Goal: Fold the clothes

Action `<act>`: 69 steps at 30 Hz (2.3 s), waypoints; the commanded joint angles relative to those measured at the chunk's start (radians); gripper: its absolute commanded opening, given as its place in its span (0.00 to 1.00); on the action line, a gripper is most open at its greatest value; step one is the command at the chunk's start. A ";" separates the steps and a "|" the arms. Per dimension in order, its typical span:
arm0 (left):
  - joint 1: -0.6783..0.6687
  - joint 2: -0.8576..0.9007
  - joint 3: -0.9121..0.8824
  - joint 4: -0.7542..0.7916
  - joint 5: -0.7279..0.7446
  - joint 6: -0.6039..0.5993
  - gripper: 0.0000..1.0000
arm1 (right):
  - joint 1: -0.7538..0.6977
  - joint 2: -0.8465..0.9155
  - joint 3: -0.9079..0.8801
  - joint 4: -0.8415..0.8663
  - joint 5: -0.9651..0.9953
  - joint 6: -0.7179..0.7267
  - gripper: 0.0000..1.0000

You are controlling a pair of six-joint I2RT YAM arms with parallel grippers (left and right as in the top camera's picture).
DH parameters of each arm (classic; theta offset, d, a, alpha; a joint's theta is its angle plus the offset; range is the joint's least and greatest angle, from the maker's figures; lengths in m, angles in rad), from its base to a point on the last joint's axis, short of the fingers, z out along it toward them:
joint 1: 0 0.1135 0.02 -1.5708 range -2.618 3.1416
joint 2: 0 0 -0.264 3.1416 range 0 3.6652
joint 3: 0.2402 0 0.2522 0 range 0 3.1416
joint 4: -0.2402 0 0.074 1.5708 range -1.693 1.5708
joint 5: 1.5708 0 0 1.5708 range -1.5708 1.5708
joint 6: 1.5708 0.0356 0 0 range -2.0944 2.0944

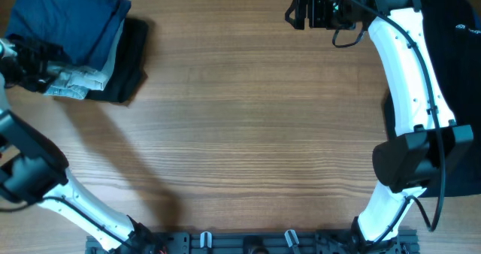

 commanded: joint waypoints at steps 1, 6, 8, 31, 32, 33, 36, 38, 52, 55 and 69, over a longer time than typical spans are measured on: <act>0.052 -0.229 0.003 -0.118 -0.079 0.159 0.95 | 0.002 0.018 -0.008 0.008 -0.019 -0.013 1.00; 0.020 -0.368 0.003 -0.175 -0.073 0.154 0.97 | 0.002 0.018 -0.008 0.036 -0.020 -0.012 1.00; -0.031 -0.374 0.003 -0.118 -0.074 0.117 0.98 | 0.002 0.018 -0.008 0.041 -0.020 0.005 1.00; -0.274 0.201 0.003 0.799 -0.587 0.656 1.00 | 0.002 0.018 -0.008 -0.014 -0.008 -0.022 1.00; -0.271 0.231 0.003 0.793 -0.595 0.654 0.99 | 0.002 0.018 -0.008 -0.014 -0.008 -0.021 1.00; -0.269 0.266 0.003 0.787 -0.600 0.654 1.00 | 0.002 0.018 -0.008 -0.018 -0.008 -0.022 1.00; -0.263 0.394 0.003 0.750 -0.594 0.613 1.00 | 0.002 0.018 -0.008 -0.023 -0.008 -0.022 1.00; -0.263 0.474 0.003 0.731 -0.591 0.597 1.00 | 0.002 0.018 -0.008 -0.014 -0.008 -0.021 1.00; -0.288 0.254 0.003 0.705 -0.565 0.594 1.00 | 0.002 0.018 -0.008 0.006 -0.017 -0.016 1.00; -0.313 0.108 0.003 0.641 -0.481 0.595 1.00 | 0.002 0.018 -0.008 0.006 -0.018 -0.010 1.00; -0.410 0.205 -0.001 0.511 -0.451 0.628 1.00 | 0.002 0.018 -0.008 0.014 -0.039 -0.015 1.00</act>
